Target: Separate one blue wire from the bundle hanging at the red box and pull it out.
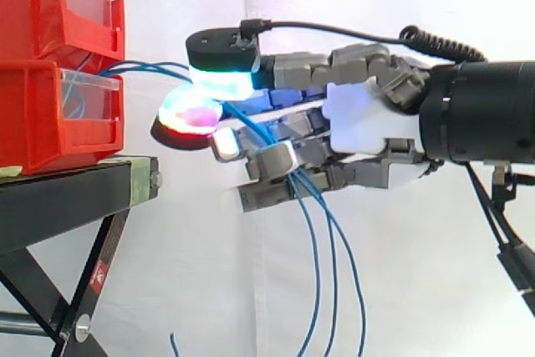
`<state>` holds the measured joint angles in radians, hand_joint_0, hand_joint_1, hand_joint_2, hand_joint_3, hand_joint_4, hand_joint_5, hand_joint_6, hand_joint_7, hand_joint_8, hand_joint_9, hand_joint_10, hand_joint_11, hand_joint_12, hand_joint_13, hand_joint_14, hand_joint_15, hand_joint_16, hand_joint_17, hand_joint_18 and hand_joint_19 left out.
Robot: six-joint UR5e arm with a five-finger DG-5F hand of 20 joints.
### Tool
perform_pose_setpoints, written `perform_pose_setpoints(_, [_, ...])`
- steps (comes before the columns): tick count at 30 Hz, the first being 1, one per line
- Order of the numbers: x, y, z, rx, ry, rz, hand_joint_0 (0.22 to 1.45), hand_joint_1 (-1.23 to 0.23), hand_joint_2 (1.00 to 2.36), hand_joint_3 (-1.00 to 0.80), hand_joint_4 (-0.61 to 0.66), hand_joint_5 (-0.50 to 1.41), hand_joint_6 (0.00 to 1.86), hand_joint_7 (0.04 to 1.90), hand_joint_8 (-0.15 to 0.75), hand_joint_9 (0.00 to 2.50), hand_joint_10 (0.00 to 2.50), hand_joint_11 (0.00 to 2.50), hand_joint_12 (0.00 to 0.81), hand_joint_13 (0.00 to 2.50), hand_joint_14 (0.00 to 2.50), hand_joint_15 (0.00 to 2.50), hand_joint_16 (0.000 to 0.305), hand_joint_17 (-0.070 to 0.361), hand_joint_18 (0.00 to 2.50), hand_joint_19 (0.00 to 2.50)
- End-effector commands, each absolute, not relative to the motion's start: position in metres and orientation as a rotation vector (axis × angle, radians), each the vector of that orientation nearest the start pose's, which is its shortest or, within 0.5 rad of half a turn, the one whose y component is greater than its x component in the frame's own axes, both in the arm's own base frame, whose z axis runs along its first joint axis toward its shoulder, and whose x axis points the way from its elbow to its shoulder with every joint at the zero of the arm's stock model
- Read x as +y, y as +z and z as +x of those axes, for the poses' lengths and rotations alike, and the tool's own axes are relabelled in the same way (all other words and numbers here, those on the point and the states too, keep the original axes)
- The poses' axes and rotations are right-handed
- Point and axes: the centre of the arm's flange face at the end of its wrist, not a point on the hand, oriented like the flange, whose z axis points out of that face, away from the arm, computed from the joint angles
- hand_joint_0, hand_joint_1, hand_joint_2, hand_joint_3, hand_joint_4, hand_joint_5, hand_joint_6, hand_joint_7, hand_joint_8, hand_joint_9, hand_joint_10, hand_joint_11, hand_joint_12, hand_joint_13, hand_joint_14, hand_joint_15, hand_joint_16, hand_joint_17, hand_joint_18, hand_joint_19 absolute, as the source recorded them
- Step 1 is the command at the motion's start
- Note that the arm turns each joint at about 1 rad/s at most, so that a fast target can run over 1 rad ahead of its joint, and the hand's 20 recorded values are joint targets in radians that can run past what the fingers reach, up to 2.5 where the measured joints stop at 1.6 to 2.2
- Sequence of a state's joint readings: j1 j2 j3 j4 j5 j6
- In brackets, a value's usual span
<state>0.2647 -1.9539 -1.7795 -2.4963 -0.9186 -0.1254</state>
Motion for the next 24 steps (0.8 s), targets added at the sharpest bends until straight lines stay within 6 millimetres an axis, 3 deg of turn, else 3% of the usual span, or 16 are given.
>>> perform_pose_setpoints(1, [-0.041, 0.256, 0.593, 0.963, 0.843, 1.278, 0.62, -0.68, 1.02, -0.15, 0.17, -0.18, 0.88, 0.81, 0.382, 1.11, 0.02, 1.01, 0.392, 1.42, 0.01, 1.4, 0.052, 0.117, 0.75, 0.33])
perform_pose_setpoints(24, [-0.058, 0.306, 0.571, 0.998, 0.651, 1.196, 0.62, -0.68, 1.02, -0.16, 0.17, -0.18, 0.87, 0.81, 0.38, 1.11, 0.02, 1.03, 0.388, 1.41, 0.01, 1.39, 0.052, 0.117, 0.74, 0.34])
